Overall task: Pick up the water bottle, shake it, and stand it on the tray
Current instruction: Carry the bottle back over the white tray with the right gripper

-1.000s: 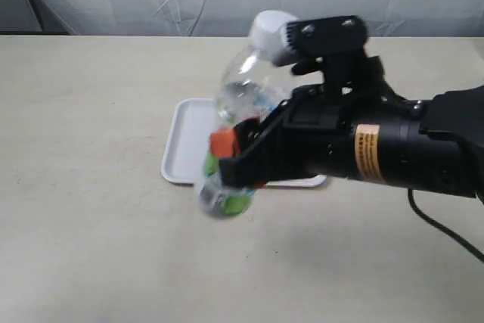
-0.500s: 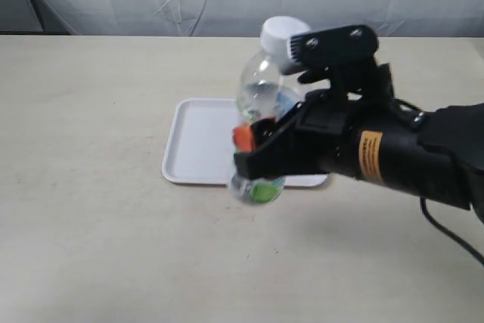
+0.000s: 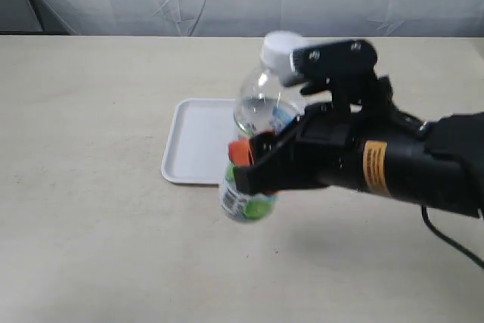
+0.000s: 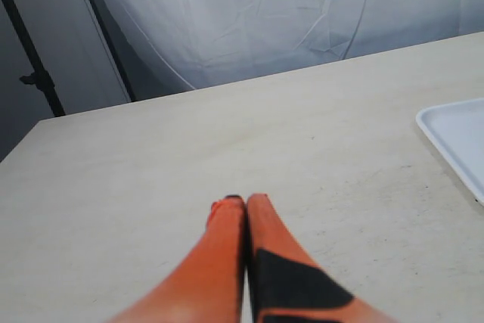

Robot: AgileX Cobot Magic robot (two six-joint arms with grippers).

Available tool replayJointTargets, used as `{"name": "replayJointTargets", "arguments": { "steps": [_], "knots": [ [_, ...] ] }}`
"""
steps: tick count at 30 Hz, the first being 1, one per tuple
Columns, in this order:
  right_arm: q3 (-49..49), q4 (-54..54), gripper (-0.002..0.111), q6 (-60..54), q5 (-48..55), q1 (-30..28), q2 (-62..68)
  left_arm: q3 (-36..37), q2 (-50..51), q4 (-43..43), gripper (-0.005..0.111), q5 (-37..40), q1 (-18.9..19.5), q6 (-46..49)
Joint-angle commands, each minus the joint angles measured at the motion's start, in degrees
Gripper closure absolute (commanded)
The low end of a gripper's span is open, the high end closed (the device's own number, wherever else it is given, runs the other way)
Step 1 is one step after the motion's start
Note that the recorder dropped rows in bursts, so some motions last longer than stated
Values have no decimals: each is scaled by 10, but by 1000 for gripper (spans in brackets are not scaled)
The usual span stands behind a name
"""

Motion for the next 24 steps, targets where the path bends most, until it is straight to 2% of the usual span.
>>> {"name": "replayJointTargets", "arguments": {
  "steps": [1, 7, 11, 15, 18, 24],
  "knots": [
    [-25, -4, 109, -2, 17, -1, -40, 2, -3, 1, 106, -8, 0, -1],
    [30, 5, 109, -2, 9, -1, -2, 2, -3, 1, 106, -8, 0, -1],
    [-15, 5, 109, -2, 10, -1, -52, 2, -3, 1, 106, -8, 0, -1],
    [0, 9, 109, -4, 68, -1, -32, 2, -3, 1, 106, -8, 0, -1],
    [8, 14, 109, -4, 30, -2, -3, 2, -3, 1, 106, -8, 0, -1],
    [-67, 9, 109, -5, -6, -1, -52, 2, -3, 0, 106, -8, 0, -1]
  ]
}}
